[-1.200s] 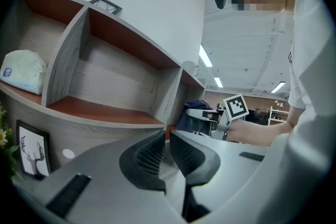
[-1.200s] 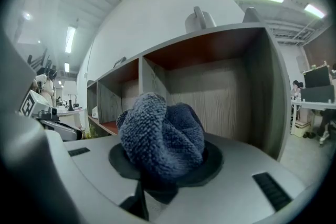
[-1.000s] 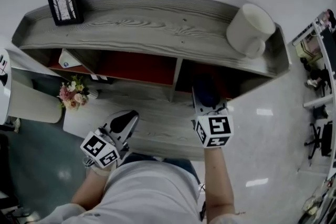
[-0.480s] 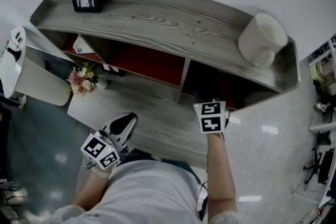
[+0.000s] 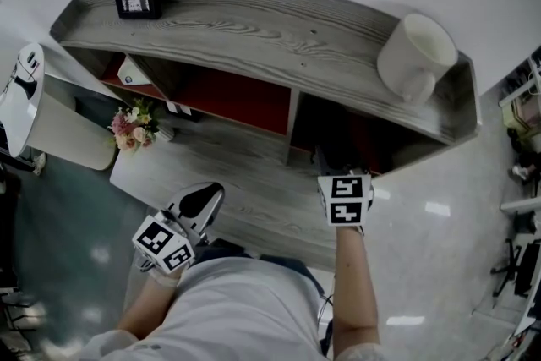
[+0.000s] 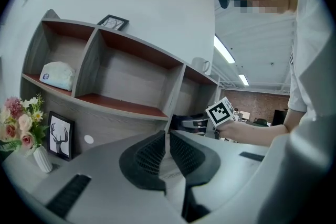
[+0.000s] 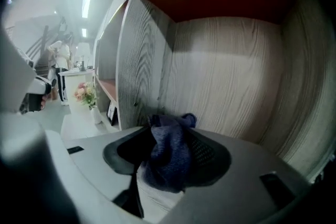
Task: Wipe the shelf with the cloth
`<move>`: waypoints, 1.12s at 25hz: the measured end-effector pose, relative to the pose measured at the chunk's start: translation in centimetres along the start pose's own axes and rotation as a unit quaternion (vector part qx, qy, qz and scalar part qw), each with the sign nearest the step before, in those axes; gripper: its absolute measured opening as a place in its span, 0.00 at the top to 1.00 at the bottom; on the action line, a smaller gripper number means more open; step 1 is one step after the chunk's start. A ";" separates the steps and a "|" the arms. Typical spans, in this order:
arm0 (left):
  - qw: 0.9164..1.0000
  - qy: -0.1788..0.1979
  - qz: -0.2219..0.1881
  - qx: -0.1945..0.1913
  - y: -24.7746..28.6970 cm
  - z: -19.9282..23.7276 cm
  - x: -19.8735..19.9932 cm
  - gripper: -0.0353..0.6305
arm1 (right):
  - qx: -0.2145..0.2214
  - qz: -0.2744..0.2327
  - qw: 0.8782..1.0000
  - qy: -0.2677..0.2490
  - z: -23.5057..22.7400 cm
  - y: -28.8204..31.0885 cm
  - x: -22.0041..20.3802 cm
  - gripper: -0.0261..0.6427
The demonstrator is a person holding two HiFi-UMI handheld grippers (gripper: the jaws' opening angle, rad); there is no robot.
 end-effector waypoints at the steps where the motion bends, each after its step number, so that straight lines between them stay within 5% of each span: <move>1: 1.000 0.001 0.001 -0.002 0.0 0.0 0.0 0.89 | -0.004 0.001 1.000 0.001 -0.2 0.0 -0.1 0.67; 12: 1.000 0.001 0.008 0.005 -0.6 0.9 0.0 0.89 | 0.003 0.067 0.997 -0.050 0.8 4.2 -1.1 0.75; 28: 1.000 0.003 0.011 0.006 -0.5 0.6 -0.1 0.89 | 0.085 0.091 0.992 -0.021 -0.6 10.4 0.0 0.76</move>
Point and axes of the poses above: the fingertips, and each gripper's own axes: y forward along the fingers, z to its left, x out of its top, the point moved 9 cm from there along -y, backward along the fingers, and after that the axes turned 15 degrees about -z, right-handed, at the moved point
